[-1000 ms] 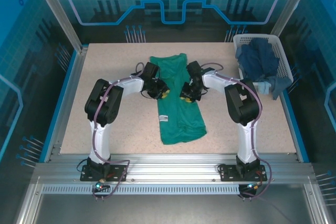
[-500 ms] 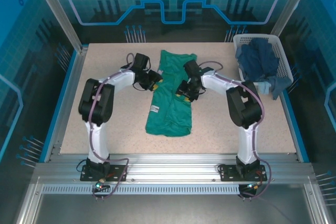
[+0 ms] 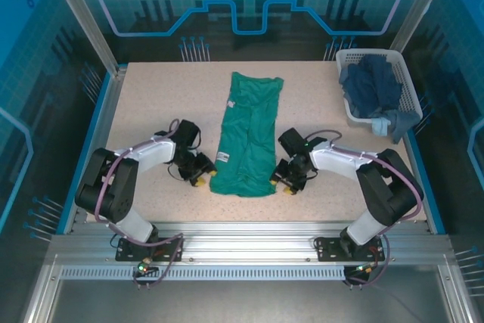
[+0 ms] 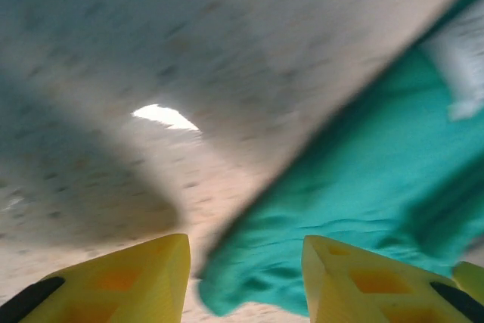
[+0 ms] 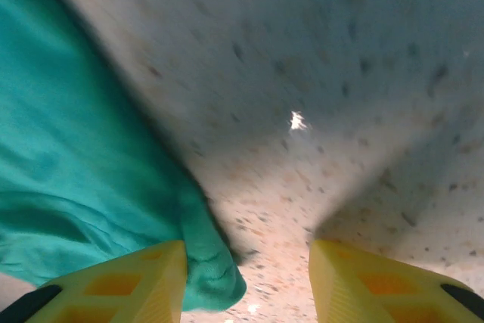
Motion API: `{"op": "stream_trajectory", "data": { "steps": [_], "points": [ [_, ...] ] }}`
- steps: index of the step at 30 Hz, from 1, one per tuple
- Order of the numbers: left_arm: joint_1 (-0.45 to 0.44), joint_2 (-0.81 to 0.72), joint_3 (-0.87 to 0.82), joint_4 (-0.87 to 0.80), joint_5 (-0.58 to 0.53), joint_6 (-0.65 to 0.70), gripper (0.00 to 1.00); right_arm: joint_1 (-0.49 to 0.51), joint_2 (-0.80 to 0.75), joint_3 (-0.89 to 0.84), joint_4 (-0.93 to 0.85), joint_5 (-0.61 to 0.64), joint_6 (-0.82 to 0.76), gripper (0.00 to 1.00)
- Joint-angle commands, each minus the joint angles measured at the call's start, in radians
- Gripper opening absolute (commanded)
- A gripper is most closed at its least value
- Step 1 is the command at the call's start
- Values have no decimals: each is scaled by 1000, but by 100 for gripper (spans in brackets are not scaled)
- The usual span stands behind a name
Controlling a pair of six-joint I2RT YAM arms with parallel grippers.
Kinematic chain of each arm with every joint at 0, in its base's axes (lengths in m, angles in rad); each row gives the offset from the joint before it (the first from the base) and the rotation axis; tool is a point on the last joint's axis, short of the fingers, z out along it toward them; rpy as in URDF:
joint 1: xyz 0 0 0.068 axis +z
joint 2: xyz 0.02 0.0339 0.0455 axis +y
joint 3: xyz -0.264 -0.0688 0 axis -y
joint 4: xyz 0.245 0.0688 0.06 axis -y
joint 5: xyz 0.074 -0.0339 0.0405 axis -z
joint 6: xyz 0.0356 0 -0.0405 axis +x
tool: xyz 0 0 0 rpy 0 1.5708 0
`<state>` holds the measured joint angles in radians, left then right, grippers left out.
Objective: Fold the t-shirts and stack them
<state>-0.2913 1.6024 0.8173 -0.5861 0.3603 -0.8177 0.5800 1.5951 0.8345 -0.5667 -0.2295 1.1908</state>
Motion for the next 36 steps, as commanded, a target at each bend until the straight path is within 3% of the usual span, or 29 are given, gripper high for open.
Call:
{"op": "stream_trajectory", "data": {
  "steps": [1, 6, 17, 28, 36],
  "points": [
    [-5, -37, -35, 0, 32, 44, 45, 37, 19, -7, 63, -31, 112, 47],
    [-18, -7, -64, 93, 71, 11, 44, 61, 74, 0, 104, -48, 138, 43],
    [-71, -14, -87, 173, 94, -45, 35, 93, 27, 66, 35, -15, 129, 41],
    [-104, -23, -34, 122, 96, -38, 34, 80, 0, 22, -4, 1, 98, 44],
    [-103, -22, -23, 120, 94, -33, 18, 69, -23, 25, -41, 25, 55, 49]
  ]
}}
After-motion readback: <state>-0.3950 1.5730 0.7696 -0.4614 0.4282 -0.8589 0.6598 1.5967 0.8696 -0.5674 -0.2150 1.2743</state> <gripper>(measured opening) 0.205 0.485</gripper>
